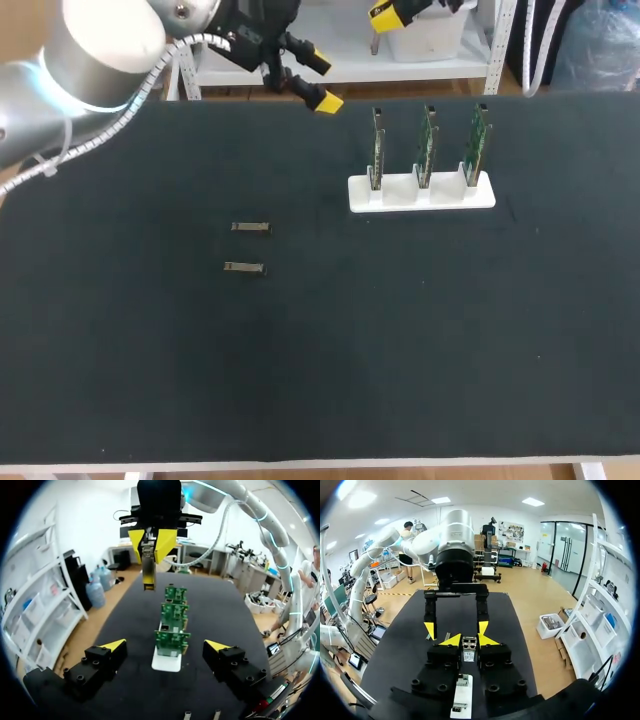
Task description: Pick up the optical module with the left hand, and insert it into the network port with the right hand.
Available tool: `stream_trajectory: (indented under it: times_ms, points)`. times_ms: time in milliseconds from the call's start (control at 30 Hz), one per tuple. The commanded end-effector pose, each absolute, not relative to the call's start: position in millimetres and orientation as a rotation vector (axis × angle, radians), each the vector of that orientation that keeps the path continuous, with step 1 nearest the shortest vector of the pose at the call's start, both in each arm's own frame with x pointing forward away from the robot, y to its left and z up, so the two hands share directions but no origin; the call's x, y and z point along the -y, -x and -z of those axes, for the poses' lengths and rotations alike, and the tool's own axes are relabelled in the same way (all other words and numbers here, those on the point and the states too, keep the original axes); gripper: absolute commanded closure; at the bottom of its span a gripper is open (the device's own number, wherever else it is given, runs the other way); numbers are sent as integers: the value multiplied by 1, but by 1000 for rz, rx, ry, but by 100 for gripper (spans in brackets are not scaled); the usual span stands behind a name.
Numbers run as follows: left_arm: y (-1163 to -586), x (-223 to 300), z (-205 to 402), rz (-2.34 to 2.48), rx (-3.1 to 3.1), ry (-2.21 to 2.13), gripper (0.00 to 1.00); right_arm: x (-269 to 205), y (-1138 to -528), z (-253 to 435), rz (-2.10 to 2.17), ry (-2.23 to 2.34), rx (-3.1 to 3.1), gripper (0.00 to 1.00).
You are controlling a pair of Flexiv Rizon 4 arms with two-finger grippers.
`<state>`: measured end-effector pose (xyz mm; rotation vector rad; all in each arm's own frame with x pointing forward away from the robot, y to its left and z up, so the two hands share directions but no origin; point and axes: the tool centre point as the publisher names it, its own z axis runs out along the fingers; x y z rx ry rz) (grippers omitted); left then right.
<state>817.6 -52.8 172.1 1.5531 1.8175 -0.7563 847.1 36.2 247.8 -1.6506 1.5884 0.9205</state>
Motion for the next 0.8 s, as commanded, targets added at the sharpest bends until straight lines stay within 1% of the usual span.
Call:
stream_trajectory:
  times_ms: [33, 800]
  points:
    - [-814, 52, -169, 745, -1832, -1541, 0, -36, -855, -249, -1393, 1974, -1435, 100]
    - [-813, 53, -168, 779, -1834, -1533, 0, -34, -855, -247, -1396, 1971, -1433, 100]
